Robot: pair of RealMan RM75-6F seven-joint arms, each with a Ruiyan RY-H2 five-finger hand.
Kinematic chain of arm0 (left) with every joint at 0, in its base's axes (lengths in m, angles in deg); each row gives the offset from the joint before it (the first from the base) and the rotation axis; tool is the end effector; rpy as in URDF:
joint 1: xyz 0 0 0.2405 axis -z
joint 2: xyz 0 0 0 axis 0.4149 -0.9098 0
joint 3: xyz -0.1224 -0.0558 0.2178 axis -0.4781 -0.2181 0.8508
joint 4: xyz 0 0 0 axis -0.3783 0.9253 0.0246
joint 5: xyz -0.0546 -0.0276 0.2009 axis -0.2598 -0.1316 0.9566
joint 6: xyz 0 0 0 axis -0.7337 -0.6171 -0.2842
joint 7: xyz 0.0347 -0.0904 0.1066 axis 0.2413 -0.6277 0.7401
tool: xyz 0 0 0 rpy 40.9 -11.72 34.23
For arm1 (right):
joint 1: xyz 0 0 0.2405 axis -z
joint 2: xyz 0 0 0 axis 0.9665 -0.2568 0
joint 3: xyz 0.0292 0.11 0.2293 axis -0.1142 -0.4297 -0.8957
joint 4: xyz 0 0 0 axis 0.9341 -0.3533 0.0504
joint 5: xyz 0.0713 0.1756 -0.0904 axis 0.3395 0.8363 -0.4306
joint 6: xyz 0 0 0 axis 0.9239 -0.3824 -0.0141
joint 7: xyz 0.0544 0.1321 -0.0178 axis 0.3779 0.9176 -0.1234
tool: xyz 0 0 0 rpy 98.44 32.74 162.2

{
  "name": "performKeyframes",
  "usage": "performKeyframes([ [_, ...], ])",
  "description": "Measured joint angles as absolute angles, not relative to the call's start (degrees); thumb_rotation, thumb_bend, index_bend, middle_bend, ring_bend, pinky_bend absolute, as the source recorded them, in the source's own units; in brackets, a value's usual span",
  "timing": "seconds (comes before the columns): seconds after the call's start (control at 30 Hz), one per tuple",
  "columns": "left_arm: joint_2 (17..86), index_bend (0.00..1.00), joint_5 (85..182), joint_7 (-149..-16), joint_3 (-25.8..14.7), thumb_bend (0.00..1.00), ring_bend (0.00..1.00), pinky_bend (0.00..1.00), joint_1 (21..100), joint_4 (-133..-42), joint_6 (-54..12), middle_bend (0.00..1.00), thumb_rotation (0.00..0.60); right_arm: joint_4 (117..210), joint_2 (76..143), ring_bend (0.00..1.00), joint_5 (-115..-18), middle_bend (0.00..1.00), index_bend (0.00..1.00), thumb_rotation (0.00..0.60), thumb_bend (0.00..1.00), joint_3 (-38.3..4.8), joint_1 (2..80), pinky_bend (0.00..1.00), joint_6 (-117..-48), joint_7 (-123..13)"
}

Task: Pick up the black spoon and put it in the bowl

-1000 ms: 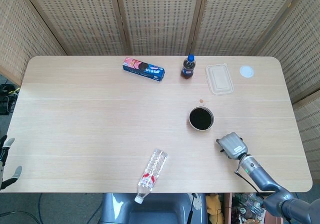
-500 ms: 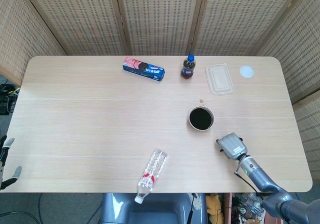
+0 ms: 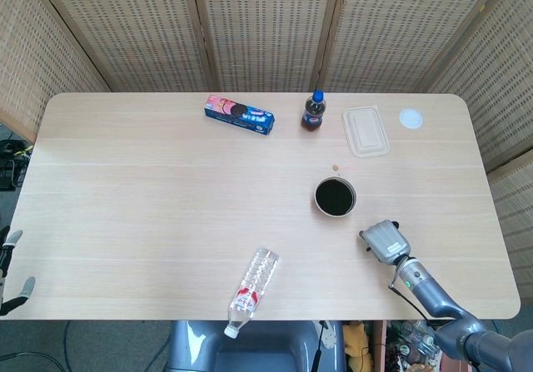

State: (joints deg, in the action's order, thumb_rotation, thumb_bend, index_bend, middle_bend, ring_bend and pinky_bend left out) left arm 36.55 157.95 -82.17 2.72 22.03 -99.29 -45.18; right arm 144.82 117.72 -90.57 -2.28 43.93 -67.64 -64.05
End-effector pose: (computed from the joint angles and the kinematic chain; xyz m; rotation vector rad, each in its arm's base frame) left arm -0.3519 0.1283 0.1504 -1.3208 -0.9193 -0.7540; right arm -0.3190 -0.2987 -0.0236 2.0968 -0.7147 0.4144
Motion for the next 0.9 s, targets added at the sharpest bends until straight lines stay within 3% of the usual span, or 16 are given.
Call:
performKeyframes([
  [0.4,36.70,0.00,157.92,-82.22,2.69,0.36,0.00,0.00,22.07,-99.21,-45.04,0.00,0.600,146.72,116.64,0.97,-90.20,0.93,0.61,0.600,0.71,-2.75,44.06,1.00,-67.81,-61.23],
  [0.9,36.76,0.00,157.81,-82.48,2.66,0.36,0.00,0.00,21.99,-98.91,-45.05,0.00,0.600,146.80,116.64,0.98,-89.24,0.93,0.67,0.600,0.78,-3.51,44.17,1.00,-67.61,-59.36],
])
